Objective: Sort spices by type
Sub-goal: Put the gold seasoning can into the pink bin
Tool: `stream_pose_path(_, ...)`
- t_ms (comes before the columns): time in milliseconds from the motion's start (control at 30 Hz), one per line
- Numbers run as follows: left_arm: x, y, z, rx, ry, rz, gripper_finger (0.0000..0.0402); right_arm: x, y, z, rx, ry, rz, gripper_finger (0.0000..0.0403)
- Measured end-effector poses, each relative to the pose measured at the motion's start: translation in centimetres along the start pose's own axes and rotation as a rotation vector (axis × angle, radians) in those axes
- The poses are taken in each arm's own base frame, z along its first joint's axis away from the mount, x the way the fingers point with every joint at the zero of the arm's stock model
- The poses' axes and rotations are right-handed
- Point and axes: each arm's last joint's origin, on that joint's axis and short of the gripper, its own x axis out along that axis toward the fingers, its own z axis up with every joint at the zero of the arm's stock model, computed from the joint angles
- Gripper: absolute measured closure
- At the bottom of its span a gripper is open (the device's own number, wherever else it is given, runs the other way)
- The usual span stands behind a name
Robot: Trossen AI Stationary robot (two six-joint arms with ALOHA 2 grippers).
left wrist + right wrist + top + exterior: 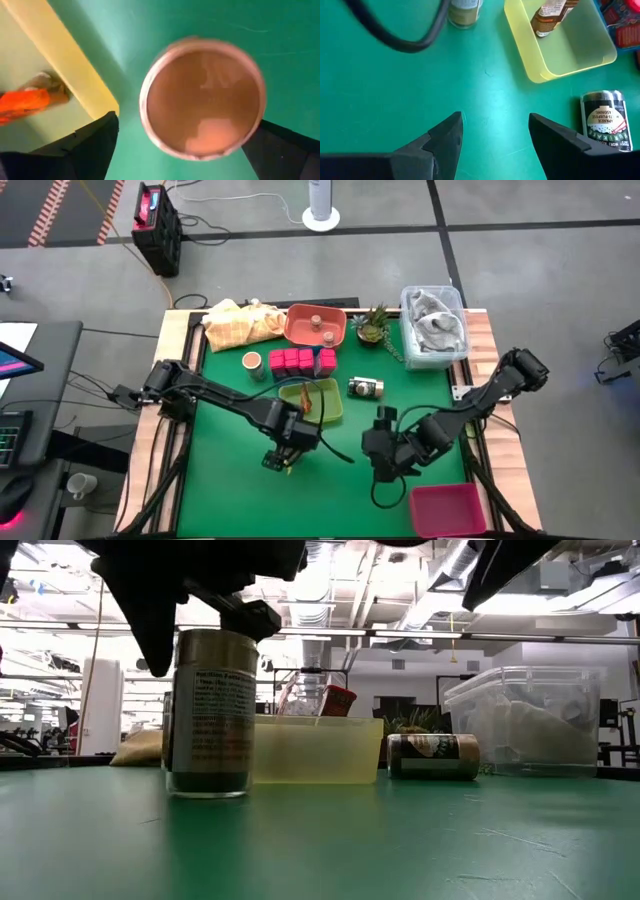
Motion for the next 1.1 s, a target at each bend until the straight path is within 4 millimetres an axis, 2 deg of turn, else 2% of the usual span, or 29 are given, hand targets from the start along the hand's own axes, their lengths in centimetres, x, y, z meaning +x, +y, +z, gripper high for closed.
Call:
stream_pose_path(200,-0.8,-0.6,-0.2,-0.013,-0.018,0.042,0.0022,-0.2,0.2,-0.1,0.01,-0.027,-0.023,0.0147)
stream_pose_path(400,-4.3,-2.9,-1.2,0.012,-0.141,0.126,0.0036,-0.3,0.8,0.8,0.002,-0.123,0.008,0.0147)
stream_pose_path(500,-5.5,-4.1,-2.9,0.002,-0.228,0.162,0.0041,-0.3,1.2,1.7,-0.033,-0.2,0.046,0.0147)
stream_pose_path(633,-5.5,-5.1,-5.8,-0.055,-0.362,0.161,0.0043,1.2,1.4,3.3,-0.075,-0.252,0.117,0.0147)
stream_pose_path(833,-5.0,-5.4,-9.9,-0.153,-0.544,0.197,0.0043,5.5,0.7,6.5,-0.197,-0.223,0.173,0.0147)
stream_pose_path(967,-5.4,-5.2,-11.5,-0.212,-0.619,0.221,0.0043,7.5,-0.3,9.1,-0.288,-0.202,0.224,0.0147)
stream_pose_path(1100,-6.3,-5.2,-12.6,-0.221,-0.638,0.23,0.0043,8.0,-1.4,11.5,-0.34,-0.135,0.267,0.0132)
